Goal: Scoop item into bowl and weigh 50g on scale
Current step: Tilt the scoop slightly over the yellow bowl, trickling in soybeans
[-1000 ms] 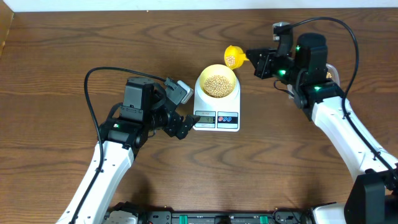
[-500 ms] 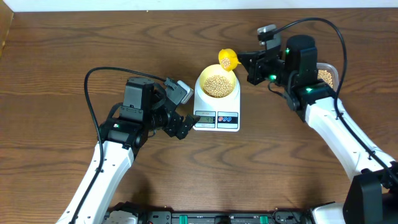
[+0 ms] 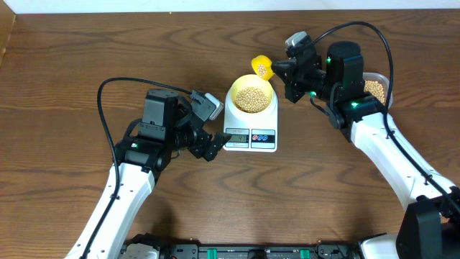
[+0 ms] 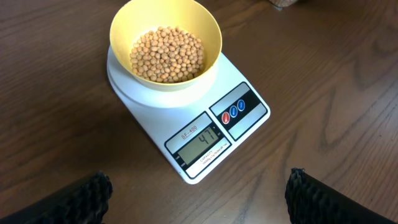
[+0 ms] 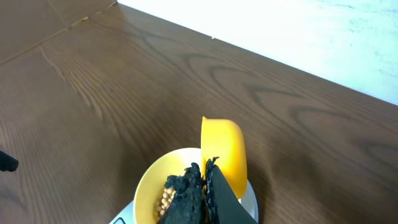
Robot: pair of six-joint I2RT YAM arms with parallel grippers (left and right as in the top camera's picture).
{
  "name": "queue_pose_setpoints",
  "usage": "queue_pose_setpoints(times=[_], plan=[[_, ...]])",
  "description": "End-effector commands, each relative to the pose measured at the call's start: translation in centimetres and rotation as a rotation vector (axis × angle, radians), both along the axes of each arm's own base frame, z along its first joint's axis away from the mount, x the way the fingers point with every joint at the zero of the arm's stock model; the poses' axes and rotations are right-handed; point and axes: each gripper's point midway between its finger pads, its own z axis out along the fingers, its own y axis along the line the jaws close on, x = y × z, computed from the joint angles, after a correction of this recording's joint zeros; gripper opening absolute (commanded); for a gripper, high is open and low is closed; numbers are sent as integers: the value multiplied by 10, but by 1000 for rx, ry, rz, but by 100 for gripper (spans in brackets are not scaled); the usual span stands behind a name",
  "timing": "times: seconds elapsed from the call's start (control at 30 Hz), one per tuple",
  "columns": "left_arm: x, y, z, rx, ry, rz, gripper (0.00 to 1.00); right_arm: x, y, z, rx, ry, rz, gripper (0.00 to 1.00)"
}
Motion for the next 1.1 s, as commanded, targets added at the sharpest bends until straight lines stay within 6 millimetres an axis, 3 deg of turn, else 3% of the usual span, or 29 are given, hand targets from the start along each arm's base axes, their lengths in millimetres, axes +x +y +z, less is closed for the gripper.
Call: queue_pose_setpoints(times=[0.0, 1.07], plan=[[0, 2, 1, 4, -8, 5, 91, 0, 4, -2, -21, -20, 20, 1], [0, 2, 1, 4, -8, 5, 91, -1, 7, -8, -38, -6, 13, 1]])
